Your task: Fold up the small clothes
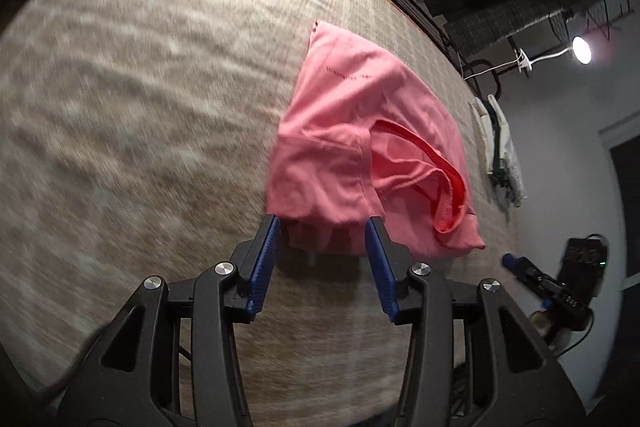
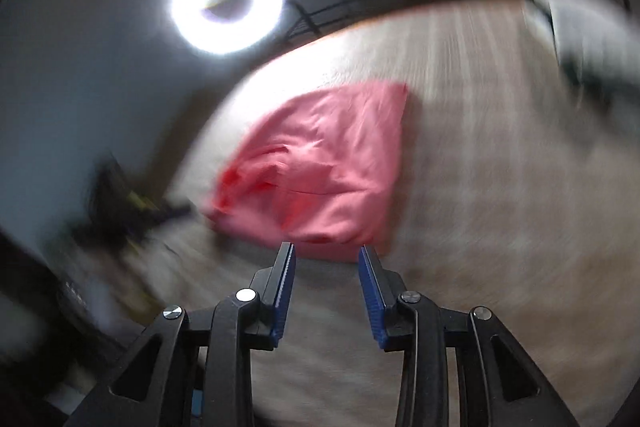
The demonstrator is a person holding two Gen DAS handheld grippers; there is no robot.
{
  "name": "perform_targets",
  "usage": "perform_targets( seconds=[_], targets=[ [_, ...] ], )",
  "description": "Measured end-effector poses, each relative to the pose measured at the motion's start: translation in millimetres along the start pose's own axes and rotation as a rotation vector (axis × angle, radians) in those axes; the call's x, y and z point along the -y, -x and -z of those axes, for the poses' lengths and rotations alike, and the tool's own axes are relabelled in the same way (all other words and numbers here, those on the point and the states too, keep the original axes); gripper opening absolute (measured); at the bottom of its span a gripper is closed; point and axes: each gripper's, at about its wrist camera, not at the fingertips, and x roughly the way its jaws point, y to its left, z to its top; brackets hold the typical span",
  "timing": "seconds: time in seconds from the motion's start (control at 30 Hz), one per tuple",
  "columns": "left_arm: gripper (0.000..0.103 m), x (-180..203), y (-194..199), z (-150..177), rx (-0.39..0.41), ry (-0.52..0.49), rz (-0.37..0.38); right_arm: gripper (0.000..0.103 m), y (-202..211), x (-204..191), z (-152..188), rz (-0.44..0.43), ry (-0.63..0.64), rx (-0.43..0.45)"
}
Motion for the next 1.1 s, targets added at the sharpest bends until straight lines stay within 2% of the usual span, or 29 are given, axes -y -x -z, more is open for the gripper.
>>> perform_targets(
  seconds=[0.07, 0.13, 0.27, 0.4, 0.57, 0.7, 0.77, 0.8, 0.87, 0.9, 1.03, 1.1],
  targets=[
    [0.045, -1.2, -2.1, 4.2, -0.011, 0.033, 0.028, 0.035, -8.7, 7.6, 3.5, -0.113, -0.139, 0.008],
    [0.045, -2.6, -4.8, 5.1, -0.018, 0.055, 0.038, 0.036, -22.2, 11.0, 7.2, -0.163, -0.232, 0.006],
    [0.045, -12.4, -7.4, 0.8, -0.017, 0.119, 0.044, 0.036, -44.7, 17.7, 9.0, -0.141, -0.315, 0.005],
    [0.045, -23.0, -8.5, -4.1, -0.008, 0.181, 0.062, 0.035, -51.6, 36.2, 8.2, -0.194, -0.436, 0.031],
    [0.045, -25.9, -13.5, -6.7, -0.012, 0.208, 0.070, 0.029, -55.9, 39.5, 6.6, -0.209, -0.479, 0.026],
    [0.044, -19.9, -18.2, -10.5, -0.010, 0.170, 0.049, 0.029, -51.5, 40.6, 5.7, -0.238, -0.508, 0.037],
    [0.025, -16.2, -22.3, -12.1, -0.014, 0.149, 0.037, 0.029, -45.4, 44.9, 3.2, -0.220, -0.494, 0.038],
    [0.009, -13.9, -24.1, -12.2, -0.016, 0.137, 0.026, 0.025, -47.1, 44.4, 1.7, -0.205, -0.489, 0.034],
    [0.005, -8.7, -23.4, -12.2, 0.000, 0.098, 0.000, 0.014, -51.2, 43.9, 0.8, -0.197, -0.486, 0.019],
    [0.004, -5.2, -21.1, -12.0, 0.009, 0.076, -0.003, 0.003, -52.1, 43.6, 0.1, -0.192, -0.486, 0.017],
    [0.003, 6.5, -0.5, -8.8, 0.050, -0.015, -0.019, 0.000, -41.0, 38.8, -1.0, -0.169, -0.460, 0.021],
    [0.003, 5.7, 7.4, -5.8, 0.055, -0.034, -0.020, 0.000, -25.6, 36.7, -0.8, -0.204, -0.454, 0.029]
  ],
)
